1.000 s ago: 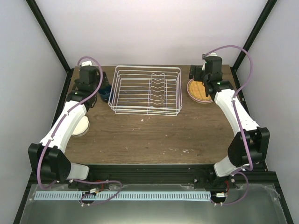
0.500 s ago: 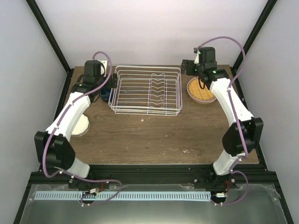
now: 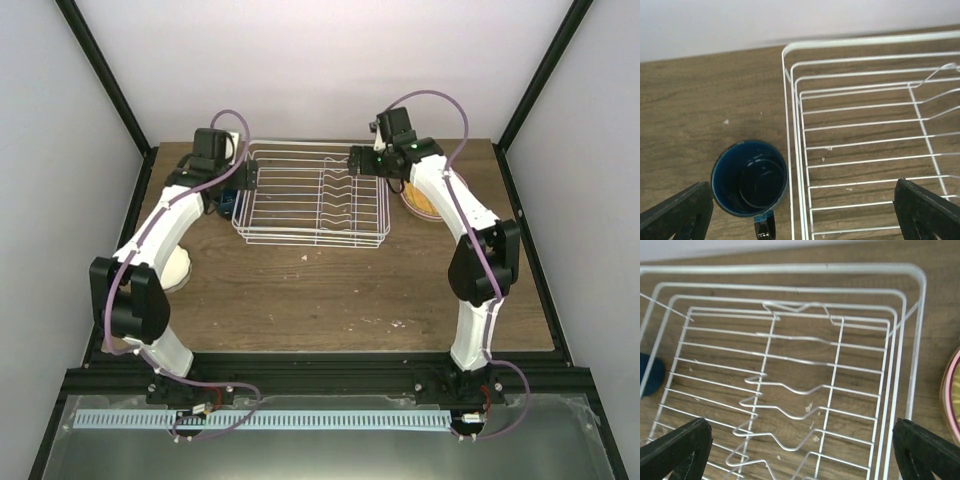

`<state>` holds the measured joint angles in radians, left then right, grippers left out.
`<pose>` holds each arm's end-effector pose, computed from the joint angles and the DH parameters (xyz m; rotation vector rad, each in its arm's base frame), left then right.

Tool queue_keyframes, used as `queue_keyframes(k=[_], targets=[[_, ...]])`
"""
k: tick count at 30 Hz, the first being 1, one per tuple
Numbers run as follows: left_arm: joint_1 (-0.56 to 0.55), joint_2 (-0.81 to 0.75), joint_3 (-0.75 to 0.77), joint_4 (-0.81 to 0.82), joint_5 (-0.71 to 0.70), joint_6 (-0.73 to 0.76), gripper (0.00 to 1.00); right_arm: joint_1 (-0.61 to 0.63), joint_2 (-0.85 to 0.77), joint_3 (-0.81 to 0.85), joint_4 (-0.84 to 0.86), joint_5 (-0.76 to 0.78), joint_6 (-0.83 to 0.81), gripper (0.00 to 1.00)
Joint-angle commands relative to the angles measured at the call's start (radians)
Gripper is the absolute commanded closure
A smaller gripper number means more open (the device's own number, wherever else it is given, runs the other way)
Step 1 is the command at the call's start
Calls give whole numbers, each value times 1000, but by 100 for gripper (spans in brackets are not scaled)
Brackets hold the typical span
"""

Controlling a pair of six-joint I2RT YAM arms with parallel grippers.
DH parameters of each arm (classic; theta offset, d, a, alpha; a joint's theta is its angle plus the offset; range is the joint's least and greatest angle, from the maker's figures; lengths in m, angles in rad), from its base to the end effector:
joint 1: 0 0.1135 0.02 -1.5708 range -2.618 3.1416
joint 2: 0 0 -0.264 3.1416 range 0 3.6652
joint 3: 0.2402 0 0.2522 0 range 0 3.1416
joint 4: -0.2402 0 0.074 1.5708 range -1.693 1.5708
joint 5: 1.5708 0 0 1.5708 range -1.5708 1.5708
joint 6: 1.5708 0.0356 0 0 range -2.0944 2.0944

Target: Load the mixed dishes into the dish rack

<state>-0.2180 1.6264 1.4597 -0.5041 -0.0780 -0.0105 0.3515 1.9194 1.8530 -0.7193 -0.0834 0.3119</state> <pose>0.3638 -0.0777 0.3276 0.1899 2.2314 -0.0365 0.4083 0.1529 0.3278 -0.0887 2.3912 0.4170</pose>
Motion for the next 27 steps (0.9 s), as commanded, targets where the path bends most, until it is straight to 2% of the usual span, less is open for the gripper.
queue_keyframes(k=[1,9,17,27], targets=[[-7,54,-30,-12,-41,-38,0,23,59,59,-79,17,2,0],[-6,90,-66,-17,-141,-39,0,28,45,12,-127,179,-11,0],[-7,113,-92,-26,-127,-45,0,28,-11,-80,-143,207,-3,0],[-6,110,-193,-9,-71,-80,0,29,-75,-289,-118,202,18,0]])
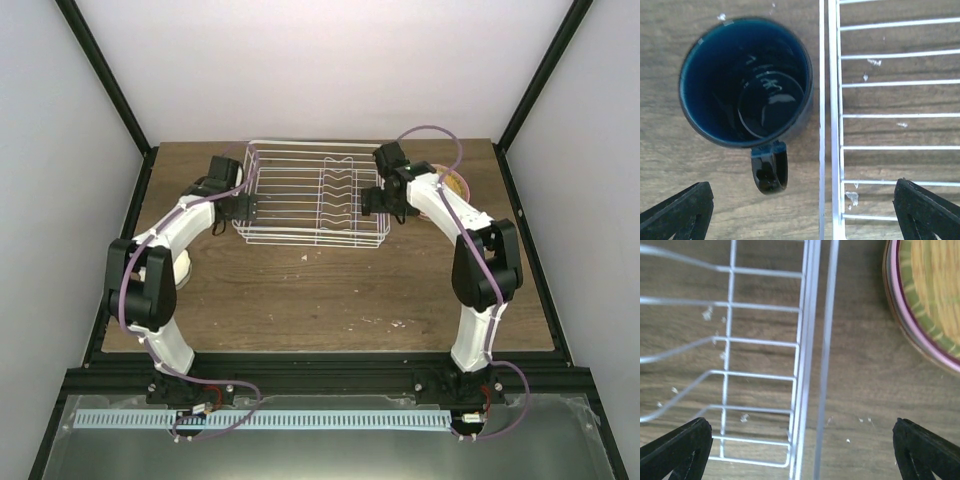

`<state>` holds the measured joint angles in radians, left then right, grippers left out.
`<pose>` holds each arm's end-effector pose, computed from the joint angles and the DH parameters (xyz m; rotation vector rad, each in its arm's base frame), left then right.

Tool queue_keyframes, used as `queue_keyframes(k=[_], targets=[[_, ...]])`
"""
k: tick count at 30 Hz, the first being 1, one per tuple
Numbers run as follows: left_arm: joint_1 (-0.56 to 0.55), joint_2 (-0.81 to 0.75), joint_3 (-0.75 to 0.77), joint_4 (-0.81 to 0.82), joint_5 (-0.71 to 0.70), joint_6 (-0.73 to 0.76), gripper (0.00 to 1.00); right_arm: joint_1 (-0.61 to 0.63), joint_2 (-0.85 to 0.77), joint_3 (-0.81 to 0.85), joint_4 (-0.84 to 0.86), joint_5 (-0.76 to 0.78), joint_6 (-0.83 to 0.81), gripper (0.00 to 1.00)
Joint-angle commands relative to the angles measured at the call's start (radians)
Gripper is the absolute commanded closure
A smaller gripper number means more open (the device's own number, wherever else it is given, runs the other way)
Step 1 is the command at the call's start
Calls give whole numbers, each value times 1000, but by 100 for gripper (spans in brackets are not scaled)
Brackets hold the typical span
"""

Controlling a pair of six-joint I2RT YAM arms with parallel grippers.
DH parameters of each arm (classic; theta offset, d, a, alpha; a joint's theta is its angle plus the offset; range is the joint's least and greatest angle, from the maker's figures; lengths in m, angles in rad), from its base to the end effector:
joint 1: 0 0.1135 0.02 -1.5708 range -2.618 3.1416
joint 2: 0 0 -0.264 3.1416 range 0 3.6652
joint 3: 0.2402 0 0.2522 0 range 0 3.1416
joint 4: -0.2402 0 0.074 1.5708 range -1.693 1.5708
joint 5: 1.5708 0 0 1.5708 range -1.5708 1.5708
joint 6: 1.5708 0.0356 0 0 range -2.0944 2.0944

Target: Load the mixed dishes into the dish rack

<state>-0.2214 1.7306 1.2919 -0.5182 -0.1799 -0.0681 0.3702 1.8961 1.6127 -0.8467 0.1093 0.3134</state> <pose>0.3644 -0.0755 0.2353 0.1206 2.5057 0.1091 0.3771 0.1422 0.2538 -0.0434 2.6897 0.0633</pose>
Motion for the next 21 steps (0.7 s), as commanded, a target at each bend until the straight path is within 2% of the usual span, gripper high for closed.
queue_keyframes(k=[1,12,21], targets=[[-3,4,-29,3,36,-25,0,10,-55,-63,15,10,16,0],[-7,-43,-137,-17,56,-48,0,10,-79,-215,51,-49,12,0],[-19,-98,-201,-41,76,-72,0,9,-109,-246,7,-62,3,0]])
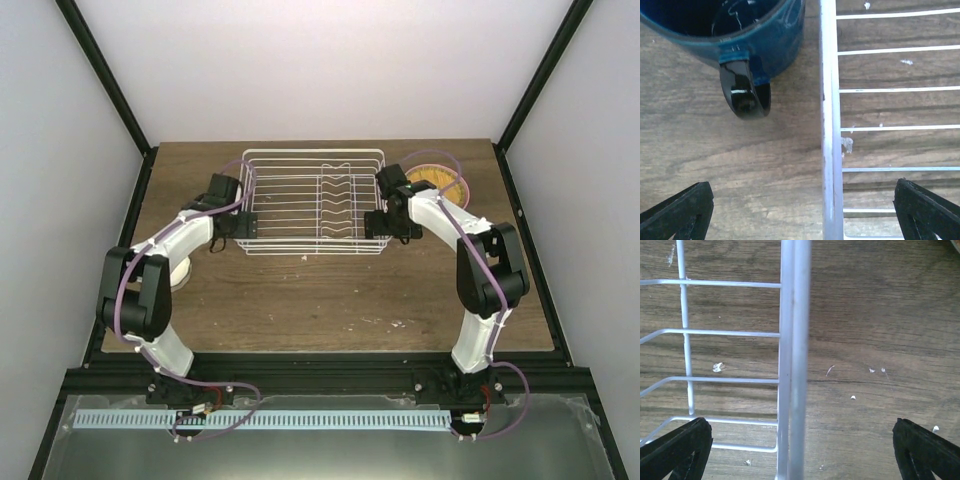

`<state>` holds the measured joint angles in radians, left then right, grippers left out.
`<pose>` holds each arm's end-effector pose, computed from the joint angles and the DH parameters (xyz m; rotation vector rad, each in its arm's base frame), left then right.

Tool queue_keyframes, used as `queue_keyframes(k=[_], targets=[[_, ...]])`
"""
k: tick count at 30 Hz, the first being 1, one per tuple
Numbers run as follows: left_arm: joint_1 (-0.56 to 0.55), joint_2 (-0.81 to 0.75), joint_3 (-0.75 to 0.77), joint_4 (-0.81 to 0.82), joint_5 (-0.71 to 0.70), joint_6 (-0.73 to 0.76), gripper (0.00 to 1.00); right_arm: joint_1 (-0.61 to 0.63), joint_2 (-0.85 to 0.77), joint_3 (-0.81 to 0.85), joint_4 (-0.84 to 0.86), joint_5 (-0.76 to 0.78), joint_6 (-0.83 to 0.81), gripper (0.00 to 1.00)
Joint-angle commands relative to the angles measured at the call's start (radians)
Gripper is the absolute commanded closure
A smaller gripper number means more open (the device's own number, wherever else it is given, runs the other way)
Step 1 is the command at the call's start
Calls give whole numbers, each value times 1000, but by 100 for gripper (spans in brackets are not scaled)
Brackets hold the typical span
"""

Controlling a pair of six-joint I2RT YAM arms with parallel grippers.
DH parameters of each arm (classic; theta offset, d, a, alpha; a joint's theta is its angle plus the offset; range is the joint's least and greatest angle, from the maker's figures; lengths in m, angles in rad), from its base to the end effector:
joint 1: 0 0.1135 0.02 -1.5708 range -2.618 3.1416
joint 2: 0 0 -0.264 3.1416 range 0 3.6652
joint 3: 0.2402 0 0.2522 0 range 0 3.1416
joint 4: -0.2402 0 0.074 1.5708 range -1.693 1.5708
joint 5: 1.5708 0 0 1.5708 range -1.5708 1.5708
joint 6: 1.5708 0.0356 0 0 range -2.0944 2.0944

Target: Load the mixed dishes into the dish rack

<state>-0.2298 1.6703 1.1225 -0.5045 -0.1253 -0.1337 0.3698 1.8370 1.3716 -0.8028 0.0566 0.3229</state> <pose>0.3328 -0.0733 0.2049 0.0820 2.6087 0.0359 0.3438 0.1311 0.2073 -0.0543 2.8366 0.0713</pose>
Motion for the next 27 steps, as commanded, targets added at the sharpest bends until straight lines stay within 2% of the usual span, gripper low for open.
queue_keyframes(k=[1,10,27], targets=[[-13,-48,-40,-60,23,-8,0,10,-55,-5,-46,-10,-6,0],[-34,-116,-99,-97,30,-27,0,9,-107,-40,-117,-24,1,0],[-64,-197,-187,-174,52,-48,0,11,-243,-241,-151,-86,54,0]])
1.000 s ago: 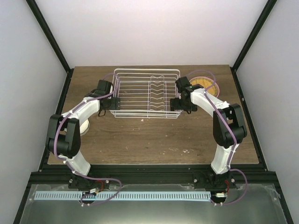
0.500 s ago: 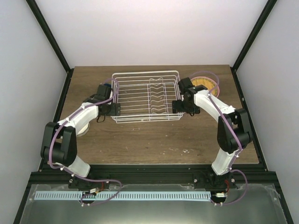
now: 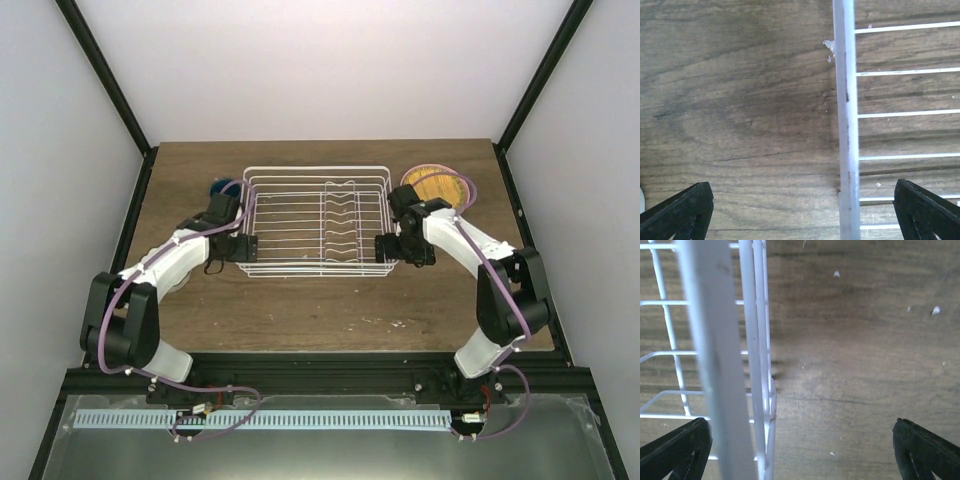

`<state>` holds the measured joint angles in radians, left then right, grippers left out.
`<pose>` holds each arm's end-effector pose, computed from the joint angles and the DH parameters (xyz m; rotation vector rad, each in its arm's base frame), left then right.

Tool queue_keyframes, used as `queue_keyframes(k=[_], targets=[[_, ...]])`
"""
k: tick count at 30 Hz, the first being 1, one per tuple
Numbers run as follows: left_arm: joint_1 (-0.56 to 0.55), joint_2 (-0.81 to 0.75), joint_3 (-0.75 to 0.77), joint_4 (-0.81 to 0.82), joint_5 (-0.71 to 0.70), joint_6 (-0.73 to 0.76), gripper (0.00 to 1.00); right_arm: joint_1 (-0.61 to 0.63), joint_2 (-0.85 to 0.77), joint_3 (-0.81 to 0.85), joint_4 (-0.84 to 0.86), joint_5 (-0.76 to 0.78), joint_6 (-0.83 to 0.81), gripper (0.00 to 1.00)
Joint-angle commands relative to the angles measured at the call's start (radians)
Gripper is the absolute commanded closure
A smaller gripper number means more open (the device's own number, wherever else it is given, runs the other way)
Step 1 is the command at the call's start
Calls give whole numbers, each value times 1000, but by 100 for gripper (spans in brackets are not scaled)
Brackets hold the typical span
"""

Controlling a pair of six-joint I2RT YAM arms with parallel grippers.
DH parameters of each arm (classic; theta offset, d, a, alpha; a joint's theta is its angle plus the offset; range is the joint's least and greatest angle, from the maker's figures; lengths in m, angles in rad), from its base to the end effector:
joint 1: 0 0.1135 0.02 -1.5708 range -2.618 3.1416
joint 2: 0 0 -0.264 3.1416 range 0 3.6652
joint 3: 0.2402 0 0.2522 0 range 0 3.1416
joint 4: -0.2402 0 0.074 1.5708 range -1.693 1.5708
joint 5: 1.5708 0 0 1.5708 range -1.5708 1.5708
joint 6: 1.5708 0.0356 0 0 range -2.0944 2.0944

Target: Load the mixed dishes into the dish rack

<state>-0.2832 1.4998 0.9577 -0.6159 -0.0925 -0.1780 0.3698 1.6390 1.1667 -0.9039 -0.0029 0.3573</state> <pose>0.2755 -0.0768 0.2016 0.1167 2.7167 -0.0076 0.2840 0.1102 0.2113 -0.0189 2.9588 0.1067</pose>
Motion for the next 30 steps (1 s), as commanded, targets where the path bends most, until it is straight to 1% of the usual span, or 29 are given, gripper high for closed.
queue_keyframes(k=[1,5,13,21,25,30], targets=[[-13,-31,-27,-68,21,-5,0,11,-54,-53,-52,-29,25,0],[-30,-46,-39,-94,29,-19,0,12,-90,-111,-53,-49,40,0],[-119,-74,-59,-152,39,-86,0,12,-146,-192,-62,-70,58,0],[-236,-88,-46,-217,57,-183,0,13,-170,-214,-95,-75,56,0],[-262,-101,-65,-226,58,-225,0,12,-172,-214,-115,-81,56,0],[-266,-138,-97,-247,69,-268,0,14,-179,-213,-137,-103,66,0]])
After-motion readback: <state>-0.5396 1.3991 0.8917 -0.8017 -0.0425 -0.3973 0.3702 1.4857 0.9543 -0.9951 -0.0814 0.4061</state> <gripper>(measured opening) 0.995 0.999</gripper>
